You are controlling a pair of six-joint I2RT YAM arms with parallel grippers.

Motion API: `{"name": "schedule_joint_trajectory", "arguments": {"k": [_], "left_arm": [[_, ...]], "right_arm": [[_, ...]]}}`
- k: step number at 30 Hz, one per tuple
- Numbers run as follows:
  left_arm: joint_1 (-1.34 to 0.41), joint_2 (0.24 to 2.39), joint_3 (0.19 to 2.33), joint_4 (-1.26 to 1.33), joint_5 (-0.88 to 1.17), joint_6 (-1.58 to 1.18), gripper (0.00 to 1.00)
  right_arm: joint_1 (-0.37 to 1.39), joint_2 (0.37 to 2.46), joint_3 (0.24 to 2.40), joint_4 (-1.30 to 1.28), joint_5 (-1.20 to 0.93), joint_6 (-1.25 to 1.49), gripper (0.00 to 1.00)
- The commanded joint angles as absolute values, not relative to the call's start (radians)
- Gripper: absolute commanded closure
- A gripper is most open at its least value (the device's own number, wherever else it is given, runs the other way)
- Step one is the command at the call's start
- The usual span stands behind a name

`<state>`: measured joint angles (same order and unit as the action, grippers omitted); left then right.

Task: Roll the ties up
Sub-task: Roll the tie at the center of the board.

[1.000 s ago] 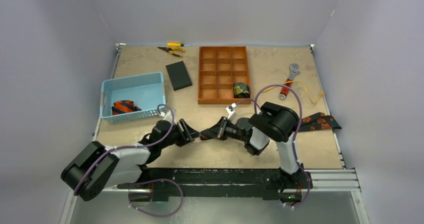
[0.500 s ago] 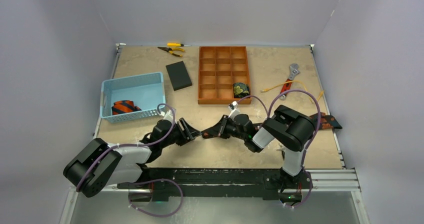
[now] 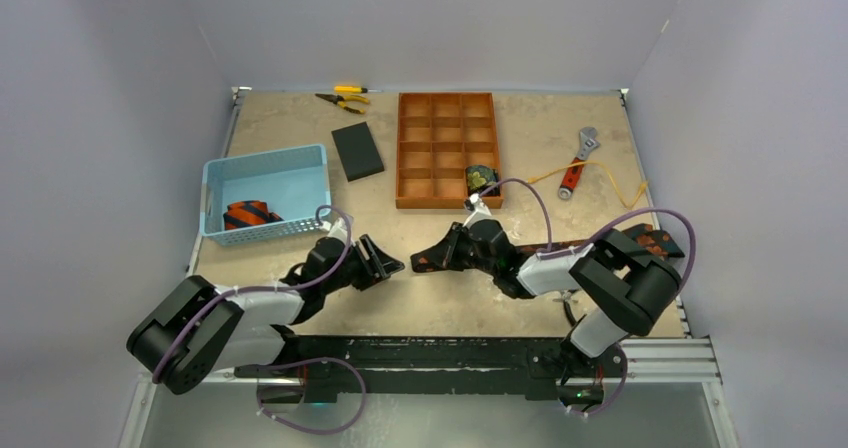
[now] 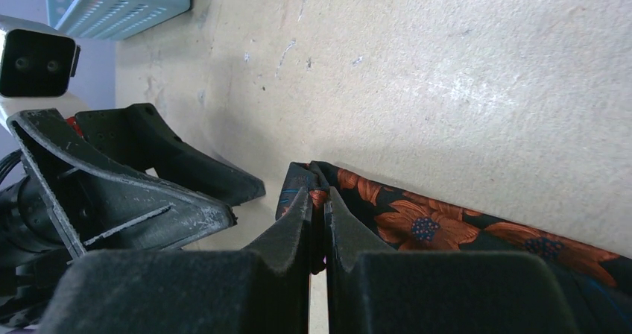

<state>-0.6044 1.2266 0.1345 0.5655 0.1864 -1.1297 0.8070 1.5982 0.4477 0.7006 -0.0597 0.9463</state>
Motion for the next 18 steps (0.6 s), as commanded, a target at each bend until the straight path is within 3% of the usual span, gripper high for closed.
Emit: {"name": "schedule_joint_trajectory", "arguments": {"k": [1, 11, 18], "left_arm": [[-0.605, 1.242, 0.159, 0.539, 0.168, -1.089, 0.46], [-0.606, 1.285, 0.193, 0.546, 0.187, -1.082, 0.45], [-0.635, 1.346, 0.235, 0.579, 0.225, -1.088, 0.38]], "right_arm": [[0.81, 1.536, 0.438, 0.592, -0.003, 0.905, 1.0], [0.803, 1.53, 0.398, 0.573, 0.033, 0.905, 1.0], [0.798, 1.524, 0.392, 0.555, 0.062, 0.9, 1.0]]}}
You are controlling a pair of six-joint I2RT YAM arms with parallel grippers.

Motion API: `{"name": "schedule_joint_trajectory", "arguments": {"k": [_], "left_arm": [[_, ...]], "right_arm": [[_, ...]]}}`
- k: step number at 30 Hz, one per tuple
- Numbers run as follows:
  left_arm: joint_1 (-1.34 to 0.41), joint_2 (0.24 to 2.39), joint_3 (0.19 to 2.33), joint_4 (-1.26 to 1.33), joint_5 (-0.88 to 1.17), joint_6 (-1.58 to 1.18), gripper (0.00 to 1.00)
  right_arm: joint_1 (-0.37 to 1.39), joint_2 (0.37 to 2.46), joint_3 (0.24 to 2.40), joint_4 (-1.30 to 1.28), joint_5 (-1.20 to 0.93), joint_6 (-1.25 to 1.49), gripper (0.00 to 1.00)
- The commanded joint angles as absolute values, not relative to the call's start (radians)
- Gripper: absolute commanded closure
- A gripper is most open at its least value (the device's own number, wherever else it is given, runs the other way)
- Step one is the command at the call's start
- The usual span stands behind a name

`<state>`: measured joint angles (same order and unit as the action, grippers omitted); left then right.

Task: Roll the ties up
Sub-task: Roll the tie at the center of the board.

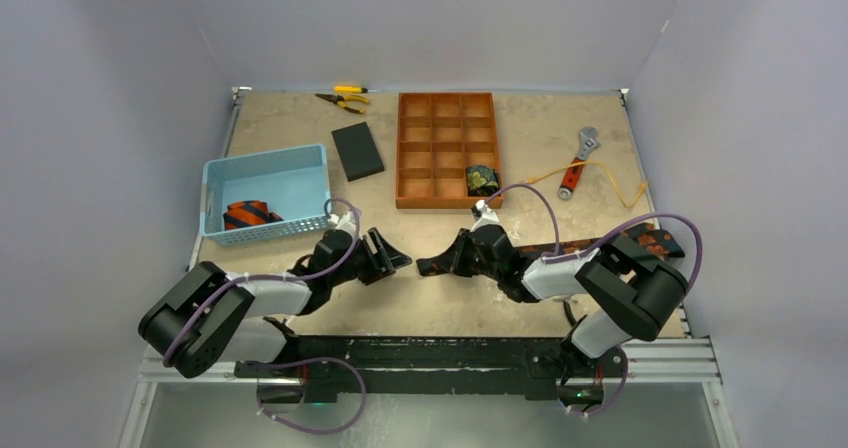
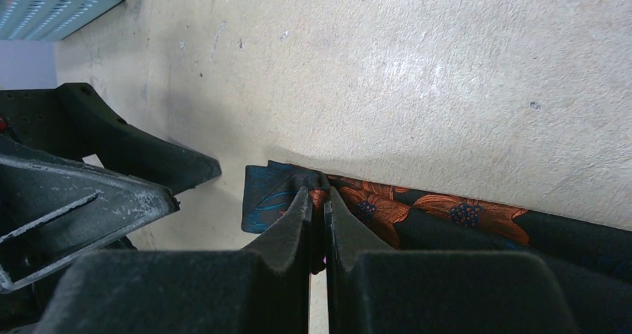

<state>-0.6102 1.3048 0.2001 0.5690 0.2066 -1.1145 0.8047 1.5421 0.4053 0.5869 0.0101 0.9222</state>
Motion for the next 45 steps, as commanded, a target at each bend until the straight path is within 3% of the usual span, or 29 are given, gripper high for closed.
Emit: {"name": "schedule_joint_trajectory", "arguments": {"k": [1, 13, 22, 23, 24, 29, 37, 45], "left_arm": [[-0.651, 1.361, 0.243, 0.584, 0.228, -1.095, 0.38], [-0.71, 1.567, 0.273, 0.784, 0.238, -1.206, 0.41], [-0.73, 1.662, 0.339, 0.731, 0.234, -1.197, 0.49], [-0.733, 1.356, 0.346, 0.728, 0.232, -1.198, 0.5], [-0.734, 1.664, 0.35, 0.727, 0.233, -1.198, 0.51], [-0.741, 1.701, 0.354, 0.73, 0.228, -1.198, 0.61], [-0.748, 1.708, 0.371, 0.706, 0.232, -1.179, 0.58], [-0.763, 1.724, 0.382, 0.707, 0.232, -1.17, 0.84]], "right_arm": [[0.798, 1.524, 0.388, 0.556, 0.066, 0.9, 1.0], [0.798, 1.552, 0.352, 0.599, 0.071, 0.908, 1.0], [0.797, 1.562, 0.344, 0.617, 0.063, 0.902, 1.0], [0.797, 1.564, 0.344, 0.62, 0.06, 0.902, 1.0], [0.798, 1.565, 0.342, 0.622, 0.06, 0.902, 1.0], [0.798, 1.562, 0.339, 0.627, 0.056, 0.9, 1.0], [0.797, 1.559, 0.339, 0.629, 0.055, 0.897, 1.0], [0.798, 1.555, 0.343, 0.625, 0.053, 0.894, 1.0]]}}
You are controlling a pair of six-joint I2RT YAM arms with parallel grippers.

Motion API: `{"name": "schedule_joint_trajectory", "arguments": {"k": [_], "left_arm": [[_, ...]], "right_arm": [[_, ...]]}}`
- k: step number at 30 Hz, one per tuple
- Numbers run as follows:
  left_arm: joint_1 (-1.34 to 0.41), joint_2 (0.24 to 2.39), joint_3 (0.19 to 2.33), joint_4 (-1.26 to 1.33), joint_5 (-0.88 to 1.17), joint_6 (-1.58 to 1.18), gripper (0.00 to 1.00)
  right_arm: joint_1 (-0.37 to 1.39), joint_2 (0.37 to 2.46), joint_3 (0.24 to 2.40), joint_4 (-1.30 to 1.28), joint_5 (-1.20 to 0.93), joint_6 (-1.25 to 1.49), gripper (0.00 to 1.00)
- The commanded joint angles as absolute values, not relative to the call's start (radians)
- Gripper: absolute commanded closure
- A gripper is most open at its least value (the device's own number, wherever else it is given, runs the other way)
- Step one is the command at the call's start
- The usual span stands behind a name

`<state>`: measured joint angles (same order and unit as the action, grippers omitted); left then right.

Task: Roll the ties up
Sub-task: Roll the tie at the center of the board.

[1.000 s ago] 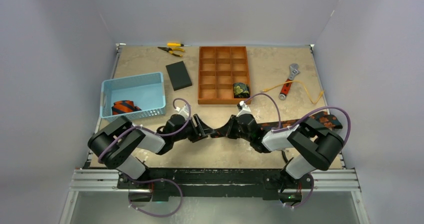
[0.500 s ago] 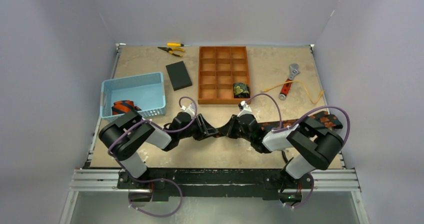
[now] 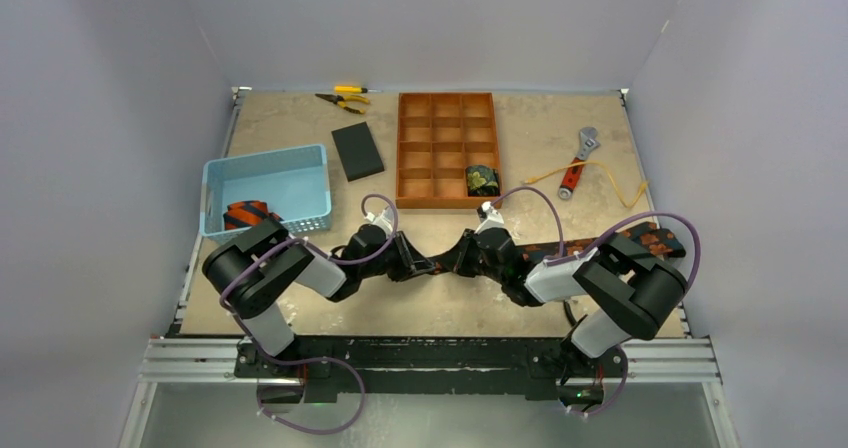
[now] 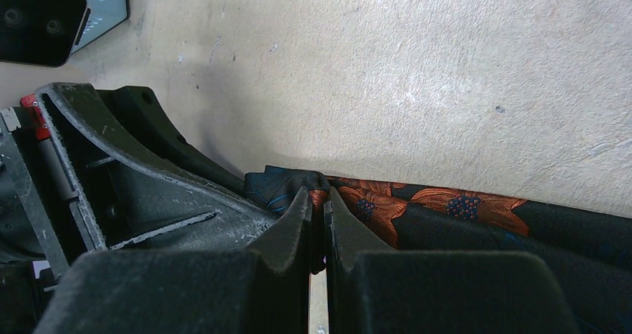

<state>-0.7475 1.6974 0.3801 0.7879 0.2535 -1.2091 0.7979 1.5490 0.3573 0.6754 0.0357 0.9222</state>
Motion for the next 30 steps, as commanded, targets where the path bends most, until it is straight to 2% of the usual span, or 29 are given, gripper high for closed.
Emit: {"name": "schedule_joint_trajectory", "arguments": {"k": [1, 3, 6, 13, 17, 20, 25, 30], "left_arm": [[-0.763, 1.718, 0.381, 0.7, 0.228, -1.167, 0.88], [-0.763, 1.701, 0.38, 0.685, 0.216, -1.159, 0.99], [-0.763, 1.663, 0.386, 0.609, 0.199, -1.124, 1.0], [-0.763, 1.542, 0.42, 0.372, 0.11, -0.988, 1.0], [-0.763, 1.474, 0.458, 0.211, 0.034, -0.904, 1.0], [-0.762, 1.429, 0.491, 0.091, -0.033, -0.843, 1.0], [-0.763, 1.384, 0.57, -0.114, -0.121, -0.759, 1.0], [-0.763, 1.365, 0.658, -0.274, -0.171, -0.691, 1.0]], "right_arm": [[0.797, 1.553, 0.344, 0.623, 0.052, 0.89, 1.0], [0.798, 1.545, 0.345, 0.622, 0.049, 0.884, 1.0], [0.798, 1.513, 0.351, 0.592, 0.053, 0.873, 0.97], [0.797, 1.409, 0.39, 0.478, 0.058, 0.834, 0.59], [0.798, 1.347, 0.411, 0.406, 0.078, 0.807, 0.52], [0.798, 1.289, 0.425, 0.375, 0.098, 0.773, 0.53], [0.799, 1.285, 0.48, 0.39, 0.024, 0.681, 0.77], [0.807, 1.385, 0.56, 0.423, -0.048, 0.659, 0.9]]}}
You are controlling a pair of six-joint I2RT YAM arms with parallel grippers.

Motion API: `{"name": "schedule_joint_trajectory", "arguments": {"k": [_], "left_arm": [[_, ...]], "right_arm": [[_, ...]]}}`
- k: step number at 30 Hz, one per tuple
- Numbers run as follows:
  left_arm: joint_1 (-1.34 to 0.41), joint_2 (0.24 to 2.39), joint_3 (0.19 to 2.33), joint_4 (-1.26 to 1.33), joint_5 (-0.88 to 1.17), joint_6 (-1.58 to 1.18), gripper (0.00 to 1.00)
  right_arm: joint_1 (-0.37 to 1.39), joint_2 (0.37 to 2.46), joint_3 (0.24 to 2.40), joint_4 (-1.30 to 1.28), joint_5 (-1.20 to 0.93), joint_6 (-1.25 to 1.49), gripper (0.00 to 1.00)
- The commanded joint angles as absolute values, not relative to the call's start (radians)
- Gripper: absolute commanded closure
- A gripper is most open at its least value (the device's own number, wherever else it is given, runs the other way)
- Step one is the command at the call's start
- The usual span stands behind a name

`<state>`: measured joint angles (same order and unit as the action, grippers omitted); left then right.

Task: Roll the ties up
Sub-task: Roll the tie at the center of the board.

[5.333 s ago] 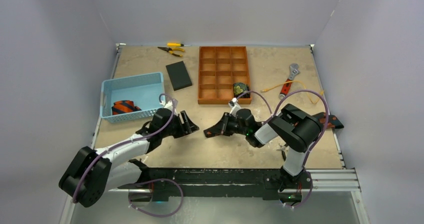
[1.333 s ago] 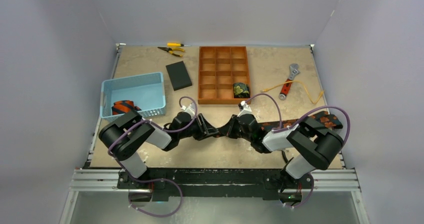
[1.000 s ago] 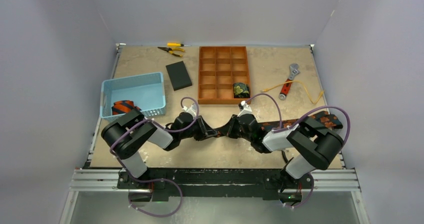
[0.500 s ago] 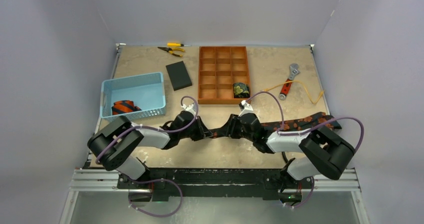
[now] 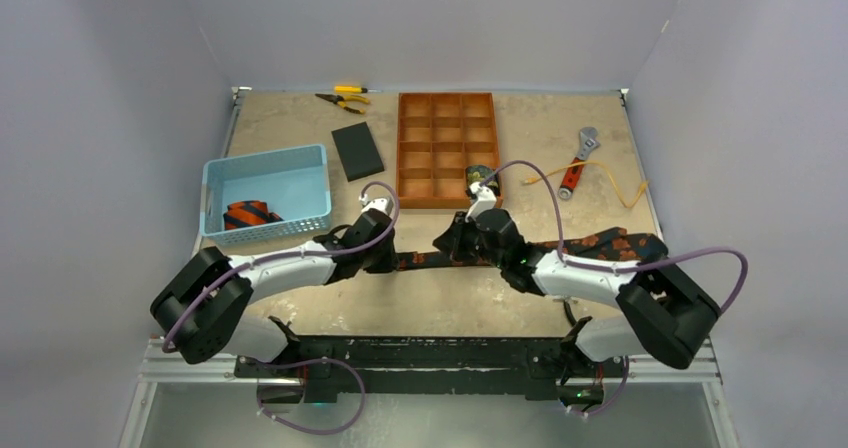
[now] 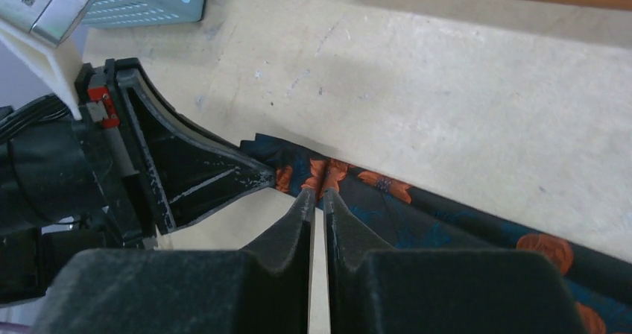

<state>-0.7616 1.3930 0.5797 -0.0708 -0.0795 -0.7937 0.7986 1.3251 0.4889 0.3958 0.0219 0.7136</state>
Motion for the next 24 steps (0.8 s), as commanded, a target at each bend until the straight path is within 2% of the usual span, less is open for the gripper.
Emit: {"name": "schedule_joint_trajectory", "arguments": {"k": [1, 12, 24], "left_arm": [[-0.763, 1.361, 0.677, -0.32, -0.183, -0.679, 1.0], [-0.762, 1.364, 0.852, -0.642, -0.405, -0.556, 1.0], [-0.762, 1.404, 0.908, -0.711, -0.51, -0.534, 1.0]], "right_arm": [[0.815, 1.412, 0.577, 0.427, -0.054, 0.657, 0.91], [0.875, 1.561, 0.685, 0.461, -0.073, 0.643, 0.96], [0.918, 1.798, 0.833, 0.603, -0.165, 0.77, 0.97]]}}
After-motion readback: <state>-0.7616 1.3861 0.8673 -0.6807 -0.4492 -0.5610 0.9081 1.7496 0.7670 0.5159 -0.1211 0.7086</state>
